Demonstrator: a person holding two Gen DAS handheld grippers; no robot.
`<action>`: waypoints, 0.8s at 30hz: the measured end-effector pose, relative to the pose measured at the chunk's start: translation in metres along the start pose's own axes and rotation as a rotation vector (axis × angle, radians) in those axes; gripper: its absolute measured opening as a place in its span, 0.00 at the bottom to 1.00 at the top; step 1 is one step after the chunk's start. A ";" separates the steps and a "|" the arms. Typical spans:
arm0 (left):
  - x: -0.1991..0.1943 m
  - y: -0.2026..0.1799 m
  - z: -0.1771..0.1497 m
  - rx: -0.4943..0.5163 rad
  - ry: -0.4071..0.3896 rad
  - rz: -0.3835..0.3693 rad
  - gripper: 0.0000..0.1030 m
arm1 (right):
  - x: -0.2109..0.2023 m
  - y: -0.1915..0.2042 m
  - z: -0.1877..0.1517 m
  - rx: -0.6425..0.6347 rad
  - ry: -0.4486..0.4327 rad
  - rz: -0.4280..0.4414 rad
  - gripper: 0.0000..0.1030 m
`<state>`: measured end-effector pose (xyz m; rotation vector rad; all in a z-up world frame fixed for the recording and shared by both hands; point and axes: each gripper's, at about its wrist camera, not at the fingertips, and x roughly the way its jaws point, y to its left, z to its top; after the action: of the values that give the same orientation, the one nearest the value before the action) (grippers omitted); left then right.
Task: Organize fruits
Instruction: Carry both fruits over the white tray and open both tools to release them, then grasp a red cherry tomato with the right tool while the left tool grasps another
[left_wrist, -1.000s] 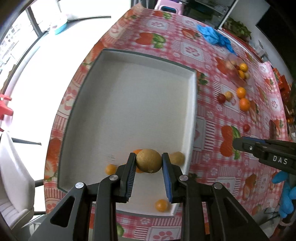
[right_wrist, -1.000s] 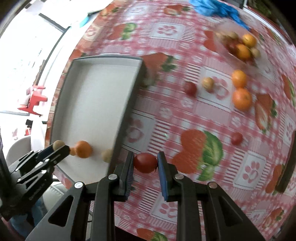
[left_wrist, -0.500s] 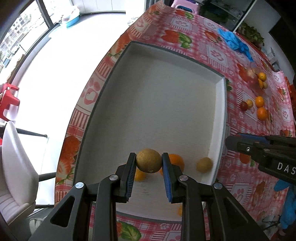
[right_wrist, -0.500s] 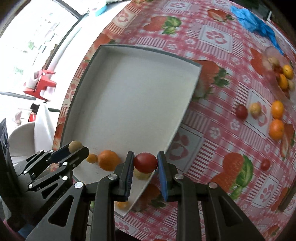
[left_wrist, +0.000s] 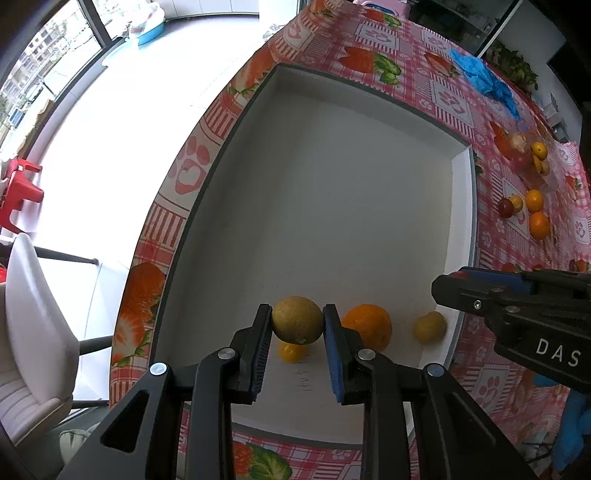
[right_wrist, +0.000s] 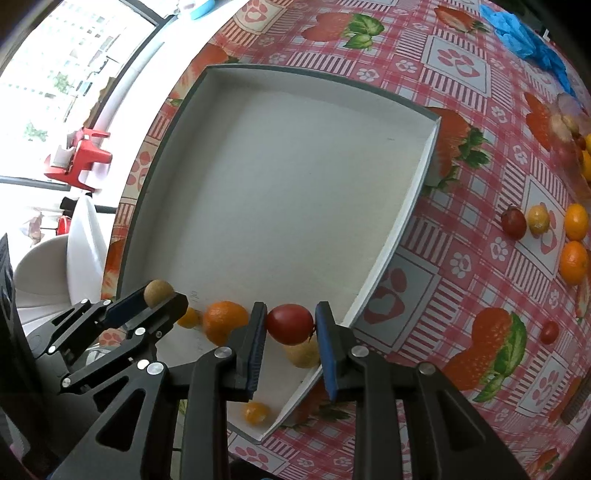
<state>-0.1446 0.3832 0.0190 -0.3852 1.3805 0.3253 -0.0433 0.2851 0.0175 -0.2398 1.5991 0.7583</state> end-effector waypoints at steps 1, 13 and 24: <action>0.001 -0.001 0.000 0.004 0.003 0.001 0.28 | 0.000 0.001 0.000 -0.001 0.001 0.001 0.36; -0.006 -0.009 0.000 0.031 -0.020 0.034 0.84 | -0.013 -0.010 -0.005 0.021 -0.050 0.013 0.73; -0.015 -0.035 0.005 0.087 -0.027 0.033 0.84 | -0.036 -0.083 -0.025 0.136 -0.155 -0.119 1.00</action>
<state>-0.1275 0.3543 0.0370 -0.2857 1.3712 0.2950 -0.0099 0.1976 0.0242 -0.1712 1.4692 0.5605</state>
